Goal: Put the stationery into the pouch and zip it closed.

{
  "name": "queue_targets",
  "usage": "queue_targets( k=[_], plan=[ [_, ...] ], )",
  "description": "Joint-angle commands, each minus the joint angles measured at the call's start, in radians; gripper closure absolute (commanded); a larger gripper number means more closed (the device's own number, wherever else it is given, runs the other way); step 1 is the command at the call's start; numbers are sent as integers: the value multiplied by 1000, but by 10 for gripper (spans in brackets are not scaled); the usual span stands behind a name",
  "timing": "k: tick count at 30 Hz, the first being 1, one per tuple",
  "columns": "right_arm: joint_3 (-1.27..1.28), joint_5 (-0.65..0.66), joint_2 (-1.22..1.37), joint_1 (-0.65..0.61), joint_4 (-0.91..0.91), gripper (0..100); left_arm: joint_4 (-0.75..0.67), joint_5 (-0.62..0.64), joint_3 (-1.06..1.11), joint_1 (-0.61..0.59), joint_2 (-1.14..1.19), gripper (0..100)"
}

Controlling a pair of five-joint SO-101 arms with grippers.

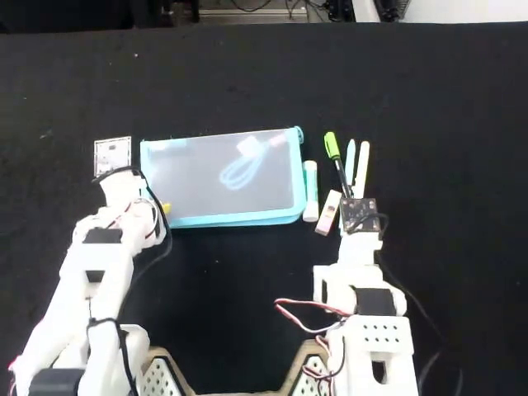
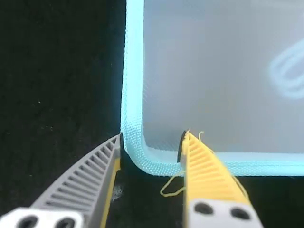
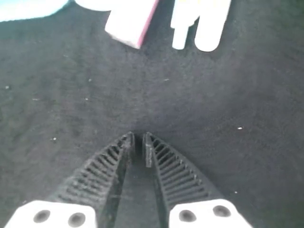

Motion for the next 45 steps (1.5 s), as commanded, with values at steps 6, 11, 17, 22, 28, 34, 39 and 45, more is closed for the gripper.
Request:
queue_targets(
  k=[6,11,17,22,28,34,39,45],
  plan=[
    [-21,-8,-8,-21,2,960,-12,9,-82,7,40,788],
    [-58,0,-8,-21,-72,959,49,8,-124,4,38,788],
    [-193,44,-8,5,-199,959,77,6,-137,4,38,788],
    [-332,207,-4,-17,-264,959,77,6,-134,5,38,788],
    [-610,147,101,-118,-138,958,77,8,-133,5,38,788],
    [-696,-163,429,-199,-187,858,77,8,-133,5,40,788],
    [-697,-287,693,-204,-351,836,77,6,-131,5,40,788],
    [-704,-285,911,-206,-562,836,75,5,-131,5,40,788]
  ],
)
